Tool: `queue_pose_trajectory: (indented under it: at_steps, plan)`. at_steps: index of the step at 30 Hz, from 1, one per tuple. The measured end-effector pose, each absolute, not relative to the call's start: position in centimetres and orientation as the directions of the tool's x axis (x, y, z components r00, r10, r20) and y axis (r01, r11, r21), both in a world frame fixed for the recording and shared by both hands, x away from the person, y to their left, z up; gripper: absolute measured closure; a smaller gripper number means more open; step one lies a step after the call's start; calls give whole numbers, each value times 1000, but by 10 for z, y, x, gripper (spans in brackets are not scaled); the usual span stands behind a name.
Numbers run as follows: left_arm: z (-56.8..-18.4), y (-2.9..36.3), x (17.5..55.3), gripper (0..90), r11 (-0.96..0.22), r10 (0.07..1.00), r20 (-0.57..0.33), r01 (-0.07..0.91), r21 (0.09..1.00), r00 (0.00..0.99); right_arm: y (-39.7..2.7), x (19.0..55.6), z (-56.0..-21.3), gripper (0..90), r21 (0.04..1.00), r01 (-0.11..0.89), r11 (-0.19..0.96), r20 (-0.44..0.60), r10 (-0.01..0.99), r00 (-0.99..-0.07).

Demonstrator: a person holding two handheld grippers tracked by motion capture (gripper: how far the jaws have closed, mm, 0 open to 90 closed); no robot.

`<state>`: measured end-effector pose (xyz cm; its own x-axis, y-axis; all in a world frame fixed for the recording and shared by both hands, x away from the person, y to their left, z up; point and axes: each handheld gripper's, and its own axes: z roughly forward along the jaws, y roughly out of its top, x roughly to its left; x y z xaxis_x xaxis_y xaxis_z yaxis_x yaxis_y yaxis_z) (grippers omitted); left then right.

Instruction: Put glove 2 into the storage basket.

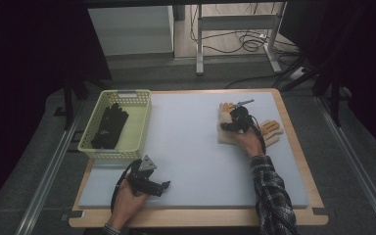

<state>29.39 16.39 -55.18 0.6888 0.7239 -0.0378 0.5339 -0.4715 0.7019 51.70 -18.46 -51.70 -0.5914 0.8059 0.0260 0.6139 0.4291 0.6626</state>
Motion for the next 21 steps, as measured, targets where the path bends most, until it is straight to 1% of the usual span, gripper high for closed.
queue_pose_trajectory:
  at_steps: [1, 3, 5, 9, 10, 14, 16, 17, 18, 19, 21]
  plan:
    - [-552, 164, 294, 17, -471, 724, -38, 534, 702, 689, -185, 517, -517, 569, 663, 614, 429, 26, 806, -591]
    - [-552, 164, 294, 17, -472, 724, -38, 534, 702, 689, -181, 515, -514, 625, 654, 625, 426, 19, 817, -577]
    - [-552, 164, 294, 17, -468, 725, -40, 535, 703, 687, -180, 513, -511, 638, 657, 617, 434, -1, 818, -575]
    - [-552, 164, 294, 17, -472, 723, -38, 534, 701, 689, -180, 507, -504, 642, 683, 607, 405, 20, 821, -571]
    - [-552, 164, 294, 17, -472, 724, -38, 534, 701, 689, -179, 501, -495, 641, 704, 599, 382, 55, 812, -582]
    - [-552, 164, 294, 17, -472, 724, -38, 534, 701, 689, -175, 489, -483, 640, 726, 577, 374, 74, 792, -606]
    - [-552, 164, 294, 17, -474, 723, -35, 534, 700, 690, -168, 471, -471, 637, 745, 559, 366, 95, 770, -631]
    - [-552, 164, 294, 17, -474, 723, -35, 534, 700, 690, -168, 471, -471, 637, 745, 559, 366, 95, 770, -631]
    - [-552, 164, 294, 17, -472, 724, -38, 534, 701, 689, -163, 456, -463, 636, 757, 542, 365, 107, 749, -654]
    - [-552, 164, 294, 17, -472, 724, -38, 534, 701, 689, -163, 456, -463, 636, 757, 542, 365, 107, 749, -654]
    - [-552, 164, 294, 17, -472, 724, -38, 534, 701, 689, -158, 436, -455, 633, 765, 537, 356, 135, 726, -674]
